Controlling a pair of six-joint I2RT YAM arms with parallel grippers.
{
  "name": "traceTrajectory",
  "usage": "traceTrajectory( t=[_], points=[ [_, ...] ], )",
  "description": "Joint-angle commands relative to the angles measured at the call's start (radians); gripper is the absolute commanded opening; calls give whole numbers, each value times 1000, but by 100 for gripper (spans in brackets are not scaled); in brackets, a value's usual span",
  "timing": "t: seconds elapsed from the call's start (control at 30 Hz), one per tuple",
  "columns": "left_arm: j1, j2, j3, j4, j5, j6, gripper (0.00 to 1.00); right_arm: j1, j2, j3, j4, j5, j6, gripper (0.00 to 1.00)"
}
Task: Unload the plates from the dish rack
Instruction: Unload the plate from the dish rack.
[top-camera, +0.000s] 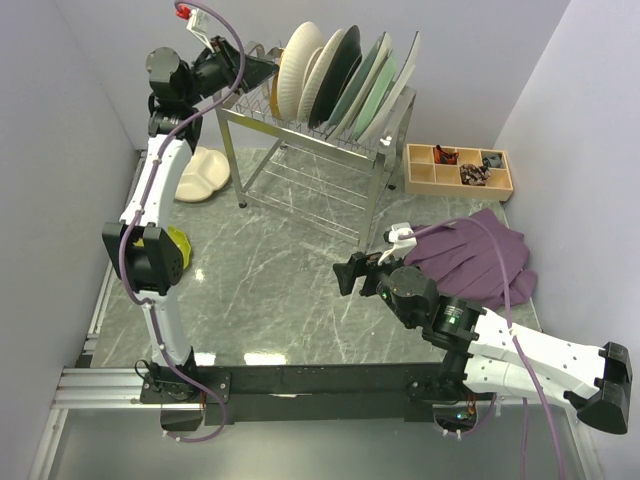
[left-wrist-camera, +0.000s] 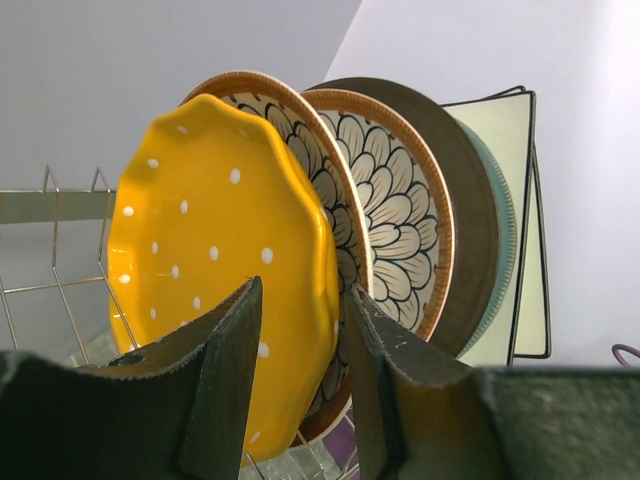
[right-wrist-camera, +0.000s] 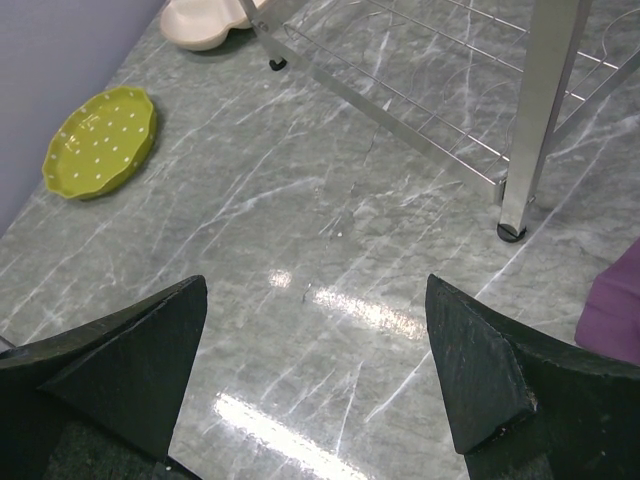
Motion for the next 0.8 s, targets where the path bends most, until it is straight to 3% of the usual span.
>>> traceTrajectory(
  t=[0.0,0.57,0.77],
  points=[
    [-20,8,25,8,-8,29,44,12,-12,53,15,29,-14,95],
    [-38,38,52,-43,1,81,42,23,-6,54,15,46,-17,95],
    [-38,60,71,-19,19,51,32,26,-2,59,9,51,-18,95]
  ],
)
